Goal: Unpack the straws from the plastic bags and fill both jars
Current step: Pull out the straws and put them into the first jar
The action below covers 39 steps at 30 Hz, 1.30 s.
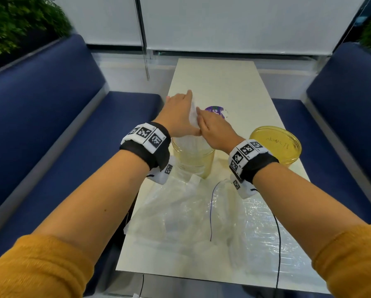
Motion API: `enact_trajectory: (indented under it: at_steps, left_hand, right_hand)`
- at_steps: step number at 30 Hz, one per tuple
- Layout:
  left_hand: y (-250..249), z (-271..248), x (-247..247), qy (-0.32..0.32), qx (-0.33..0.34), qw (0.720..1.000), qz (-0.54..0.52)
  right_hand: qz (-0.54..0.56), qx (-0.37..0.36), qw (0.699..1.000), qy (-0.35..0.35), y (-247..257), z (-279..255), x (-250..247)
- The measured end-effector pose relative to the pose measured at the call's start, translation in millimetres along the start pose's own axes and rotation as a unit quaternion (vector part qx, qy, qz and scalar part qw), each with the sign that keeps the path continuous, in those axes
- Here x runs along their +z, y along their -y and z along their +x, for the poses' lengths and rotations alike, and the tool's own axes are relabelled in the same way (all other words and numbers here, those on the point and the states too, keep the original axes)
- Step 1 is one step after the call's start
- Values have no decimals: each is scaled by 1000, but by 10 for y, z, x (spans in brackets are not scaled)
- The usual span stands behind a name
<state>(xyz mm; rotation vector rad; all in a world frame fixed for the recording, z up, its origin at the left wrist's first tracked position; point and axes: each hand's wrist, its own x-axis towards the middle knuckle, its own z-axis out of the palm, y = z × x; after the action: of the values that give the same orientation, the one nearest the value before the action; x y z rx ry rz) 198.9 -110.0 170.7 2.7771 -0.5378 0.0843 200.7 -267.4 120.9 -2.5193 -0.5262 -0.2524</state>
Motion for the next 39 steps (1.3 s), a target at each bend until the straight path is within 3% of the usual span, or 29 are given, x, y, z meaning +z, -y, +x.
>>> enact_trajectory:
  at_steps: [2, 6, 12, 17, 19, 21, 22, 26, 30, 31, 35, 36, 39]
  left_hand:
    - [120, -90, 13, 6, 14, 999, -35]
    - [307, -191, 117, 1, 16, 996, -88]
    - [372, -196, 371, 14, 54, 993, -102]
    - [453, -261, 255, -26, 41, 994, -95]
    - [436, -290, 248, -4, 45, 996, -82]
    - [406, -327, 268, 46, 44, 994, -89]
    - [400, -339, 267, 57, 41, 992, -103]
    - [329, -384, 142, -11, 40, 982, -186]
    - [302, -420, 136, 29, 68, 973, -217]
    - [335, -436, 155, 27, 70, 973, -217]
    - [494, -535, 232, -63, 54, 970, -230]
    - [510, -567, 259, -75, 52, 972, -215]
    - [514, -618, 400, 7, 55, 991, -125]
  right_hand:
    - [-20, -11, 1000, -4, 28, -18, -14]
    - [1, -40, 992, -116, 141, 87, -98]
    - [-88, -80, 993, -2, 233, 138, 28]
    - [-108, -89, 980, -141, 270, 154, -45]
    - [-124, -70, 985, -95, 274, 187, -57]
    - [-165, -46, 985, 9, 297, 182, -47]
    - [-172, -39, 984, 17, 301, 184, -42]
    - [-80, -45, 992, -90, 405, 247, -46]
    - [-58, -63, 996, 33, 393, 248, 67]
    - [-54, -60, 996, 33, 359, 228, 72]
    - [-99, -16, 990, -97, 256, 126, -35]
    - [-111, -1, 989, -100, 216, 105, -39]
    - [-94, 18, 995, 3, 154, 36, 37]
